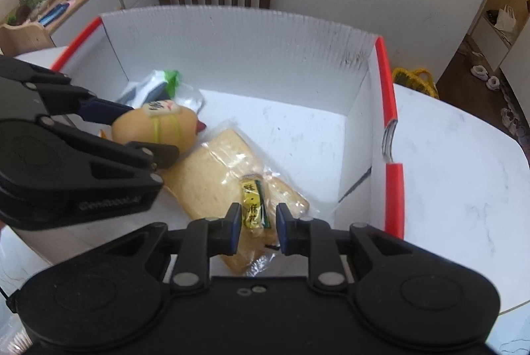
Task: Organize objects
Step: 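Release the snack stick and figurine into the box by opening both tools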
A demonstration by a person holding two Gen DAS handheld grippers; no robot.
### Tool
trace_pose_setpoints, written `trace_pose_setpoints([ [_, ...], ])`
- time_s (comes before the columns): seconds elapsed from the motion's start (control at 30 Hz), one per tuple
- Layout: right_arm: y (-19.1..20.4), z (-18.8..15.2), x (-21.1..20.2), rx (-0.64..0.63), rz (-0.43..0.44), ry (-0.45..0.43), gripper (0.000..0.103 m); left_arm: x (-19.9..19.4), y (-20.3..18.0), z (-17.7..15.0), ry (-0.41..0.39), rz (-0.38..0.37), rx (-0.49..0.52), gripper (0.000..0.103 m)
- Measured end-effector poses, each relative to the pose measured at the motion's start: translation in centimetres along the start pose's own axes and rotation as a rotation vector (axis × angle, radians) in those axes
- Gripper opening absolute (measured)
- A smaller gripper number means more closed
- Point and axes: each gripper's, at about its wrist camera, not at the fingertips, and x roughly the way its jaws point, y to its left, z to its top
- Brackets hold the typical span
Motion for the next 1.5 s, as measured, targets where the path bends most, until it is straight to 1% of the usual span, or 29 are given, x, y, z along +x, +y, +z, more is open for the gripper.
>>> trace_pose_setpoints([
  [0.17,-0.1,-0.1,0.0,-0.006,0.017,0.009,0.023,0.3,0.4,0.0,0.015,-0.014,-0.018,0.05],
  [0.23,0.0,-0.2,-0.1,-0.015,0.031,0.016,0.027,0.3,0.6,0.0,0.02,-0.028,-0.031,0.058],
  [0.27,0.0,-0.3,-0.2,-0.02,0.038,0.013,0.027,0.2,0.6,0.0,0.02,-0.03,-0.035,0.061],
  [0.3,0.0,-0.3,-0.3,-0.024,0.042,0.009,0.028,0.0,0.7,0.0,0.015,-0.024,-0.036,0.066],
  [0.33,0.0,-0.4,-0.5,-0.029,0.042,0.006,0.029,-0.2,0.7,0.0,0.009,-0.012,-0.034,0.067],
  [0.47,0.0,-0.8,-1.2,-0.038,0.055,-0.012,0.032,-0.7,1.0,-0.1,0.008,-0.002,-0.05,0.067],
  [0.57,-0.1,-1.0,-2.0,-0.043,0.062,-0.034,0.036,-1.4,1.2,-0.3,-0.007,-0.004,-0.059,0.067],
  [0.67,-0.1,-1.0,-2.9,-0.044,0.065,-0.053,0.042,-2.2,1.3,-0.6,-0.021,-0.005,-0.066,0.067],
  [0.73,-0.1,-1.1,-3.5,-0.043,0.066,-0.067,0.05,-3.0,1.4,-0.9,-0.036,-0.002,-0.074,0.067],
  [0.8,-0.1,-1.2,-4.1,-0.04,0.066,-0.081,0.054,-3.9,1.5,-1.1,-0.052,-0.004,-0.077,0.067],
  [1.1,0.5,-1.8,-6.9,-0.031,0.063,-0.119,0.054,-7.9,1.2,-2.5,-0.104,-0.007,-0.085,0.067],
  [1.3,0.8,-2.5,-9.5,-0.018,0.055,-0.173,0.054,-10.9,1.2,-3.6,-0.156,-0.019,-0.109,0.067],
  [1.37,0.9,-2.8,-10.4,-0.015,0.056,-0.188,0.055,-12.0,1.2,-4.1,-0.169,-0.023,-0.113,0.067],
  [1.43,1.0,-3.2,-11.3,-0.013,0.059,-0.204,0.067,-13.1,0.9,-4.7,-0.185,-0.013,-0.108,0.067],
  [1.5,1.2,-3.8,-12.2,-0.006,0.059,-0.218,0.07,-14.1,0.7,-5.3,-0.196,-0.009,-0.105,0.067],
])
